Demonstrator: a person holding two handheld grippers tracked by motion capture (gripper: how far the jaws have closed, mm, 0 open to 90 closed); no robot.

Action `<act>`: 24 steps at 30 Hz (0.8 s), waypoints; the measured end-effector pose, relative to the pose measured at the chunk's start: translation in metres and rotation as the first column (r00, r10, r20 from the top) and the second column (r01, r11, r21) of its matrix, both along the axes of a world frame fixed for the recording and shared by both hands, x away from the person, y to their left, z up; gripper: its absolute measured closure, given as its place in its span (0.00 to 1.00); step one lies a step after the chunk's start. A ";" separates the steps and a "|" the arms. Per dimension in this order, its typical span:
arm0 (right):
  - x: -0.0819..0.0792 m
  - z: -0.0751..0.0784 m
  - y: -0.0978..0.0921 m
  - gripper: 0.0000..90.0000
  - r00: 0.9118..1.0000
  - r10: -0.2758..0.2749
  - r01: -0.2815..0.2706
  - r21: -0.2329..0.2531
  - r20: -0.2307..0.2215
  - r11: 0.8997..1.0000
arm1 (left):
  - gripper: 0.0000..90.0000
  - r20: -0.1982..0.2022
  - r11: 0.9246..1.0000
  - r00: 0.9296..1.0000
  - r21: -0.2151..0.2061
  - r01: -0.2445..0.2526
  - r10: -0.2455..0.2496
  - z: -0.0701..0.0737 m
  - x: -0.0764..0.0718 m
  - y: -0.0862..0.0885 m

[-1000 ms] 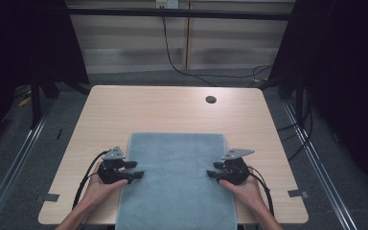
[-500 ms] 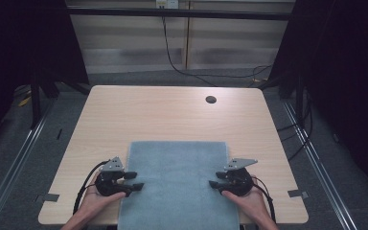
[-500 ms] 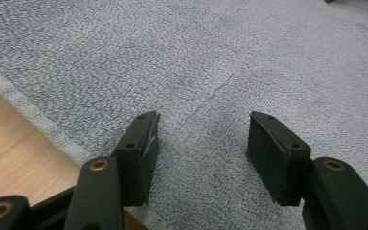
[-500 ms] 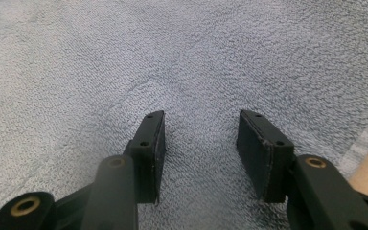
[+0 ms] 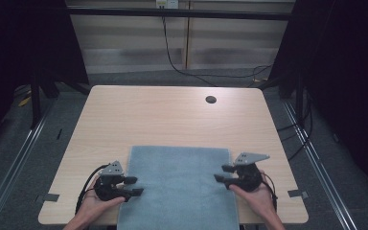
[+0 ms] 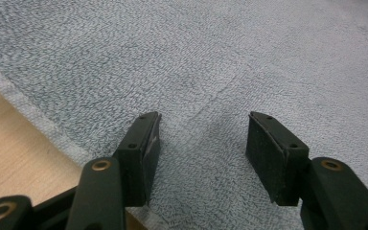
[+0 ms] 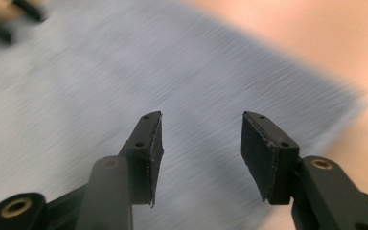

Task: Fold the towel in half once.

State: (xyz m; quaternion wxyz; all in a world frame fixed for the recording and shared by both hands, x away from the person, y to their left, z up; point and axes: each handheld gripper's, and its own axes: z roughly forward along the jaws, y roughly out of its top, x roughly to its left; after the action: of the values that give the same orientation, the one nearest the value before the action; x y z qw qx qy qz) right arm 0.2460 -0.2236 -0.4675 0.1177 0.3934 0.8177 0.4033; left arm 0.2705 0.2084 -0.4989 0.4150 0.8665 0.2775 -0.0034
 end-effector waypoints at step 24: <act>0.092 -0.037 -0.021 0.77 0.993 -0.096 0.095 -0.015 -0.066 0.995 | 0.46 0.072 0.980 0.978 -0.061 -0.191 0.195 0.014 0.096 0.009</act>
State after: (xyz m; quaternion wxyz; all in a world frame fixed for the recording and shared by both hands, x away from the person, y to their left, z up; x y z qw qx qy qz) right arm 0.3384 -0.2449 -0.5047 0.1116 0.4448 0.8037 0.3792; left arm 0.3668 0.2177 -0.4854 0.4468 0.8235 0.3439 0.0630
